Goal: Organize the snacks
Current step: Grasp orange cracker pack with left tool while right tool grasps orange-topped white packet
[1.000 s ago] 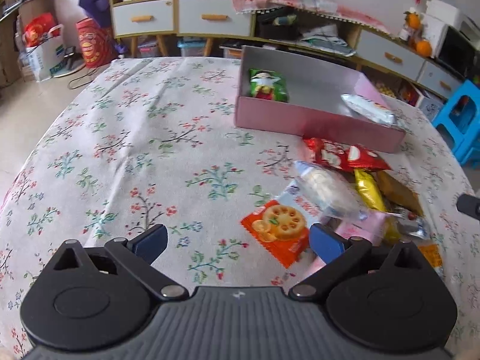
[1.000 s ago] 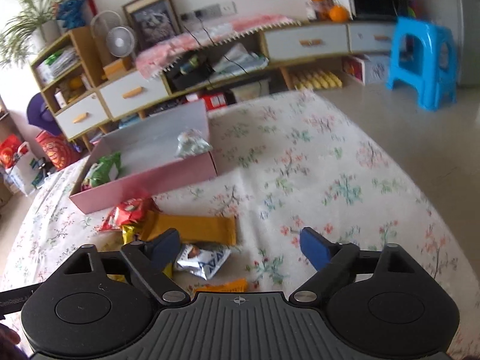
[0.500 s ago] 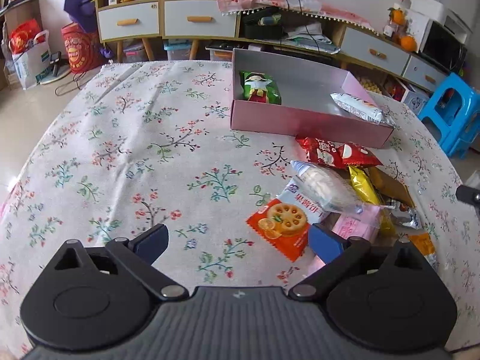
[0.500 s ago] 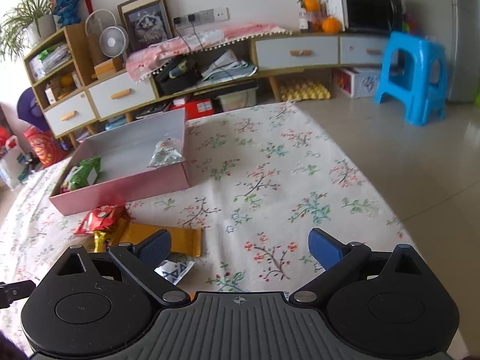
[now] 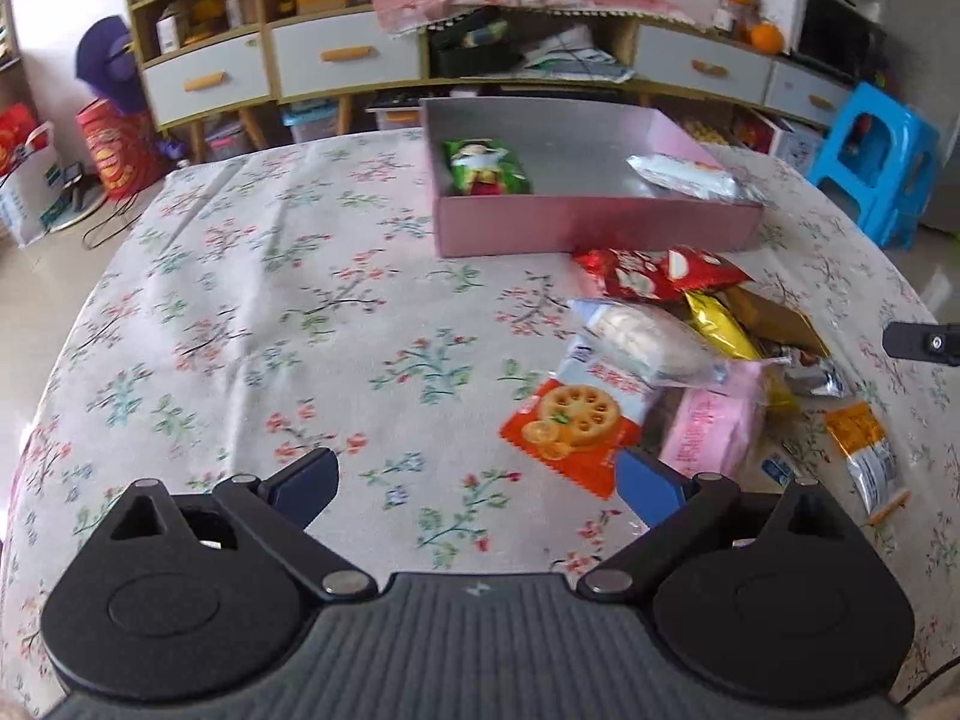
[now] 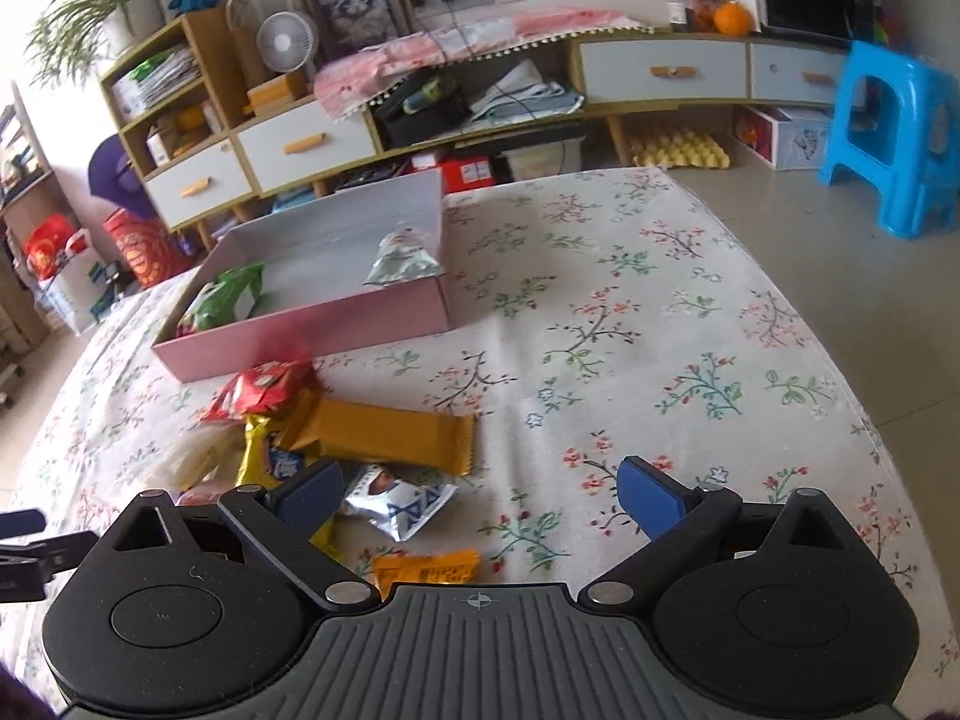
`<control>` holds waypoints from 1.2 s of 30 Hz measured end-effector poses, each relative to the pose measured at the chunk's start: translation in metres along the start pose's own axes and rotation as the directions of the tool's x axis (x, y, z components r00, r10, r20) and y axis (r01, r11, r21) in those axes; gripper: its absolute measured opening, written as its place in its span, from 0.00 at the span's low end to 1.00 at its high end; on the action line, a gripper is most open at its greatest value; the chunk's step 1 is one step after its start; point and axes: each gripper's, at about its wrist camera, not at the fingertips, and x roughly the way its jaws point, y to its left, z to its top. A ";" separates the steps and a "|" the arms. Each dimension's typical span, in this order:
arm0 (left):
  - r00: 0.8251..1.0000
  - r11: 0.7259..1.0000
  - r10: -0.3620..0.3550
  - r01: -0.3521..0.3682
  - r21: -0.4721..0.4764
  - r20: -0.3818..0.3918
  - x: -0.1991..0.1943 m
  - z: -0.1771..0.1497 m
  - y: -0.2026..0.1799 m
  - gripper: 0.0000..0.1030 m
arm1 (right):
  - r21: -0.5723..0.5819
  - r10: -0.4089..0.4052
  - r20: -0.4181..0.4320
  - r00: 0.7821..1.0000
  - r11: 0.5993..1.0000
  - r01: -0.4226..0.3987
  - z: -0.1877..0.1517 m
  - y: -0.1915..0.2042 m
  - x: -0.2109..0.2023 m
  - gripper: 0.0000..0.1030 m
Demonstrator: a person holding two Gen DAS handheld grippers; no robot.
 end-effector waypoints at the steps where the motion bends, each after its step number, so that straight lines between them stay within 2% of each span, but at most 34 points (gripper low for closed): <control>1: 1.000 1.000 0.001 -0.001 0.011 -0.001 0.003 0.000 -0.003 0.96 | -0.005 0.007 -0.006 1.000 1.000 -0.007 -0.001 0.001 -0.001 0.96; 8: 1.000 0.996 -0.026 0.026 0.084 0.006 0.017 0.008 -0.019 0.96 | -0.009 0.011 -0.067 0.998 1.000 -0.011 -0.014 -0.001 0.003 0.96; 13: 1.000 0.995 -0.010 0.011 0.103 -0.014 0.027 0.013 -0.025 0.91 | 0.023 0.009 -0.093 0.996 1.000 -0.007 -0.023 -0.006 0.001 0.96; 17: 0.999 0.994 -0.032 0.035 0.105 -0.035 0.033 0.013 -0.027 0.74 | 0.013 -0.002 -0.097 0.995 1.000 0.004 -0.028 -0.004 -0.001 0.96; 19: 0.998 0.994 -0.040 0.044 0.098 -0.043 0.036 0.012 -0.027 0.71 | 0.013 0.005 -0.099 0.995 1.000 -0.004 -0.030 -0.003 -0.002 0.96; 21: 0.997 0.994 -0.051 0.055 0.090 -0.050 0.036 0.011 -0.026 0.55 | 0.012 0.007 -0.103 0.995 1.000 -0.006 -0.032 -0.002 -0.002 0.96; 24: 0.998 0.995 -0.051 0.054 0.088 -0.040 0.033 0.009 -0.027 0.50 | -0.007 -0.021 -0.102 0.995 1.000 0.020 -0.034 0.000 -0.001 0.96; 28: 0.999 0.996 -0.038 0.040 0.082 -0.024 0.027 0.007 -0.024 0.49 | -0.019 -0.013 -0.099 0.995 1.000 0.011 -0.035 0.003 -0.001 0.96; 36: 1.000 0.999 -0.027 0.027 -0.034 0.000 0.012 0.003 -0.004 0.49 | -0.059 -0.004 -0.110 0.994 0.998 -0.003 -0.042 0.015 0.008 0.95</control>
